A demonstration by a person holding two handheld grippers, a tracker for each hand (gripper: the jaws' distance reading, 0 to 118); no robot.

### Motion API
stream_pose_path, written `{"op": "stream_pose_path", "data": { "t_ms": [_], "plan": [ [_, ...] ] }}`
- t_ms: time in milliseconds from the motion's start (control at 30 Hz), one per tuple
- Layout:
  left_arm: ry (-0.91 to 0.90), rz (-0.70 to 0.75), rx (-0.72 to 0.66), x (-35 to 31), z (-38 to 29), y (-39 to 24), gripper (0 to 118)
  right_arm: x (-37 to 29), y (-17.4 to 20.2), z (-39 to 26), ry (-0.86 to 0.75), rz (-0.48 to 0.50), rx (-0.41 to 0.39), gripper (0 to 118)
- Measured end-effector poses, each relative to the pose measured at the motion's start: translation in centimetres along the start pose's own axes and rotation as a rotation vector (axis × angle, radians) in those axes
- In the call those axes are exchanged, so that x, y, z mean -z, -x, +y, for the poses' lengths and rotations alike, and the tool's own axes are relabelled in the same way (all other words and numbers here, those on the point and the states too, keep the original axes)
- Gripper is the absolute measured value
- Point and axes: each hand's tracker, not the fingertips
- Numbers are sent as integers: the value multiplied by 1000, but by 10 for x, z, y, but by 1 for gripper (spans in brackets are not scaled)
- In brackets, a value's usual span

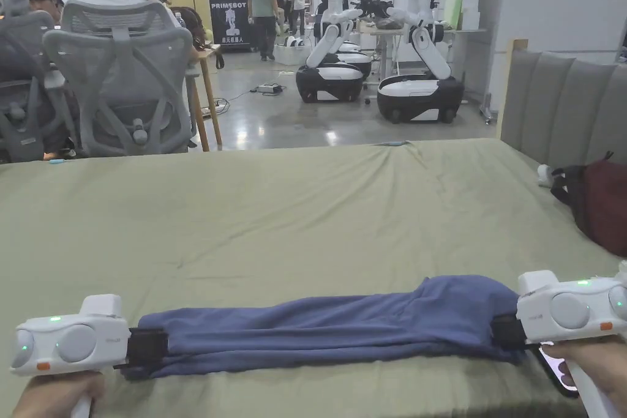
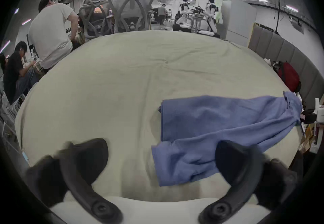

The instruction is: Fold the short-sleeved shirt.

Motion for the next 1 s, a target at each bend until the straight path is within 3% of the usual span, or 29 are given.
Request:
{"op": "stream_pose_path", "data": {
  "t_ms": [33,67,167,200,233,267,300,500,533,567,600,633,700,933,1000],
  "plan": [
    [-72,-31,-1,-9,2,2,111,-6,-1,4,-32,48,6,111],
    [-91,-51,-30,-14,5,3,107,-12,-1,6,-57,81,22,118],
    [-93,-36,-13,-24,12,2,115,-32,5,19,-103,95,35,112],
    [-105,-35,-7,-29,13,1,106,-39,10,21,-124,83,22,99],
    [-125,-47,9,-35,14,1,86,-44,15,23,-162,80,5,78],
    [-153,-56,17,-39,13,1,52,-47,20,24,-185,72,-7,44],
    [-158,-51,26,-37,15,-2,0,-49,25,25,-196,61,-15,0],
    [-154,-94,-4,-41,14,18,4,-57,42,25,-224,136,20,0],
    [-147,-139,-39,-41,13,27,21,-59,46,25,-228,144,16,0],
    [-134,-189,-81,-35,16,34,50,-60,50,25,-230,147,11,0],
    [-110,-273,-143,-31,14,44,93,-61,54,25,-232,151,4,0],
    [-87,-344,-190,-25,11,53,118,-62,56,23,-233,157,-1,0],
    [-61,-455,-231,-12,3,61,115,-62,63,24,-235,168,2,0],
    [49,-597,-373,40,-9,78,115,-61,88,18,-217,210,32,0],
    [25,-657,-342,48,-7,72,117,-58,92,16,-202,223,37,0]
  ]
}}
